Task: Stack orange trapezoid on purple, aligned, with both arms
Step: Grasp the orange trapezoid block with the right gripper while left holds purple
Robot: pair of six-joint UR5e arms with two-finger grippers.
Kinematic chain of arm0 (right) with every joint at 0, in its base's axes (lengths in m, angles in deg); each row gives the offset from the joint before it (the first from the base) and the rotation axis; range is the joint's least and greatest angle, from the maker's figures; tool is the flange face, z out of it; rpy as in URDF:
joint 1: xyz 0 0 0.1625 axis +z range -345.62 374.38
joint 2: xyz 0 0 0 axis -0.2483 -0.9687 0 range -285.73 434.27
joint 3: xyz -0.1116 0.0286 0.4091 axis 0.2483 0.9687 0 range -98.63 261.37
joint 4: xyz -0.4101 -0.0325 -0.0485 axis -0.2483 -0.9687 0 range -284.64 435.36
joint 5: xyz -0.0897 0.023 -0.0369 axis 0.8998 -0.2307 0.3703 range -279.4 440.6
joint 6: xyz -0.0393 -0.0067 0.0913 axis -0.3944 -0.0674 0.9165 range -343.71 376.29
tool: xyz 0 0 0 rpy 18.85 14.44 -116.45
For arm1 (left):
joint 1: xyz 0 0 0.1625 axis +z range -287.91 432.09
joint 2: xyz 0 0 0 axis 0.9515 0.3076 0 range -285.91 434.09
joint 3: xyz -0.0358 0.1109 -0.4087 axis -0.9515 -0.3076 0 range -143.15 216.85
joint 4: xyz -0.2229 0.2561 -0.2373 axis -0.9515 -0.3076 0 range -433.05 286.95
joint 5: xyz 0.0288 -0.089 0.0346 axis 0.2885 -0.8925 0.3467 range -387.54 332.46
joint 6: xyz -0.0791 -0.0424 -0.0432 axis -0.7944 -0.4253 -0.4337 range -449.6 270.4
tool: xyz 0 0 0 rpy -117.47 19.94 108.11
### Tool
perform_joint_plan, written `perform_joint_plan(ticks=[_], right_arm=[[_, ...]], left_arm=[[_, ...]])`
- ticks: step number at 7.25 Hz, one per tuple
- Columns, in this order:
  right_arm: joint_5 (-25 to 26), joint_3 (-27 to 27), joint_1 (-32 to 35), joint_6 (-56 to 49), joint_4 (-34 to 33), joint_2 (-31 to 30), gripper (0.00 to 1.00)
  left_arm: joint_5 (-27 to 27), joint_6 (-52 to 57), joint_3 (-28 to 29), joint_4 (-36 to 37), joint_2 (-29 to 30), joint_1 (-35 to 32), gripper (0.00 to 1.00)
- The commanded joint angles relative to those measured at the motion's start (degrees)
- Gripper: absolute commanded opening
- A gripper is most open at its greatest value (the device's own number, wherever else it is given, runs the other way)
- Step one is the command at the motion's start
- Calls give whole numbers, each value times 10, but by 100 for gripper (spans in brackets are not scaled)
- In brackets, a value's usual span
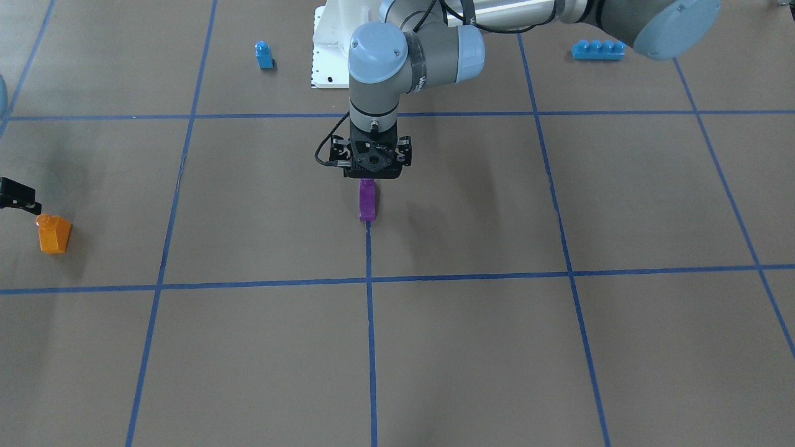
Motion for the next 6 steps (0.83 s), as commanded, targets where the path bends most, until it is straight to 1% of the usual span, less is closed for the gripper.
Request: perform_joint_plan(ticks=[1, 3, 6], right_arm=[[5, 25, -20, 11, 4, 23, 99], [34, 38, -48, 11, 4, 27, 99], [37, 49, -56, 11, 4, 28, 95]], left_arm=[[0, -3, -2, -1, 0, 1, 99], [1, -3, -2, -1, 0, 0, 99], [1, -3, -2, -1, 0, 0, 99]])
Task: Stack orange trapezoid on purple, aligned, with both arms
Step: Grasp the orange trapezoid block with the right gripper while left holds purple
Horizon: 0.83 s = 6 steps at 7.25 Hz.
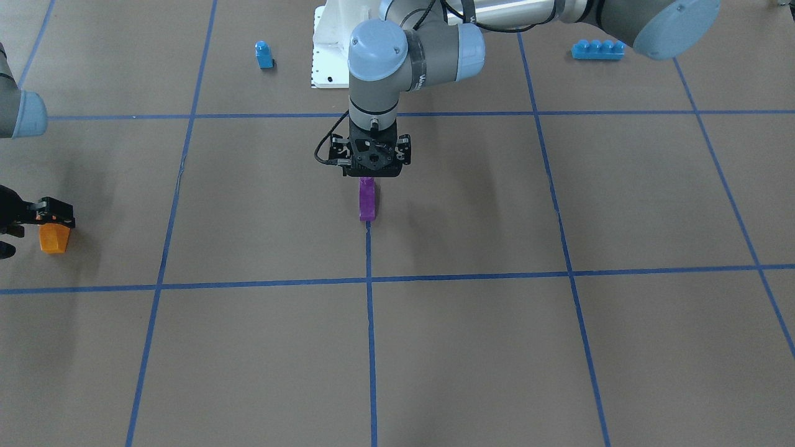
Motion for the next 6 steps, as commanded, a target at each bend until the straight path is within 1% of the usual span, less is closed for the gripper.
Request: perform_joint_plan(ticks=[1, 3, 4, 5, 6], right_arm=[[7, 7, -6, 0, -1, 4, 93], [8, 13, -9, 0, -1, 10, 91], [8, 18, -11, -1, 0, 12, 89], [8, 18, -11, -1, 0, 13, 76], [9, 19, -11, -1, -1, 13, 57]], left_arm=[[-1, 0, 0, 0, 0, 0, 99], [0, 0, 0, 0, 0, 0, 99], [0, 0, -3, 1, -2, 0, 99], [0, 0, -4, 0, -3, 0, 99], [0, -1, -4, 0, -3, 0, 99]])
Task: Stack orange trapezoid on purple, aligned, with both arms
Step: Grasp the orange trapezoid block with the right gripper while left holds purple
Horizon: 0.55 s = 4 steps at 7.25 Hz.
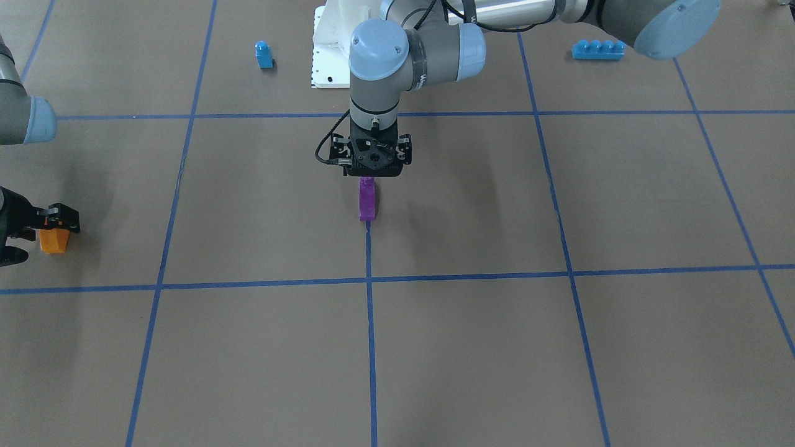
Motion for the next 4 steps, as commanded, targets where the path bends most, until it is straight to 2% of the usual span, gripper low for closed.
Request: perform_joint_plan(ticks=[1, 2, 3, 4], right_arm=[[0, 2, 0, 0, -1, 1, 37], [0, 1, 0, 0, 0, 1, 8], [0, 1, 0, -1, 0, 1, 0], [5, -10, 0, 0, 0, 1, 0]], left_arm=[[0, -2, -2, 0, -1, 0, 99], [0, -6, -2, 0, -1, 0, 99], [0, -6, -2, 0, -1, -1, 99], [0, -7, -8, 1, -1, -1, 99]])
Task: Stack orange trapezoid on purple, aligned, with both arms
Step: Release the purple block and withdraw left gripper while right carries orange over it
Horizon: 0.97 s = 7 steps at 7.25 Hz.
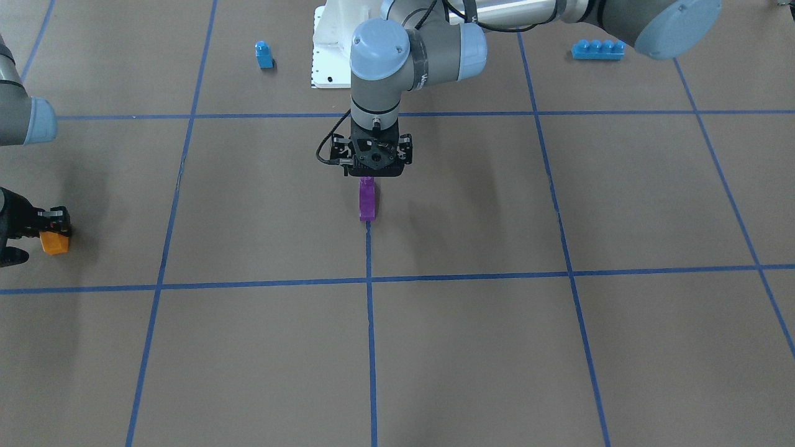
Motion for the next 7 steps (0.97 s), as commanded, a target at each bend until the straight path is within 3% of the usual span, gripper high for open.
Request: perform_joint_plan(ticks=[1, 3, 5, 7], right_arm=[[14, -57, -1, 2, -16, 1, 0], [16, -134, -23, 27, -57, 17, 0], [78, -182, -135, 177, -60, 94, 0], [136, -182, -241, 325, -61, 175, 0]], left_arm=[[0, -1, -9, 1, -1, 0, 99], [-1, 1, -25, 2, -11, -8, 99], [-6, 9, -93, 2, -78, -29, 99], [-7, 75, -140, 6, -135, -45, 99]])
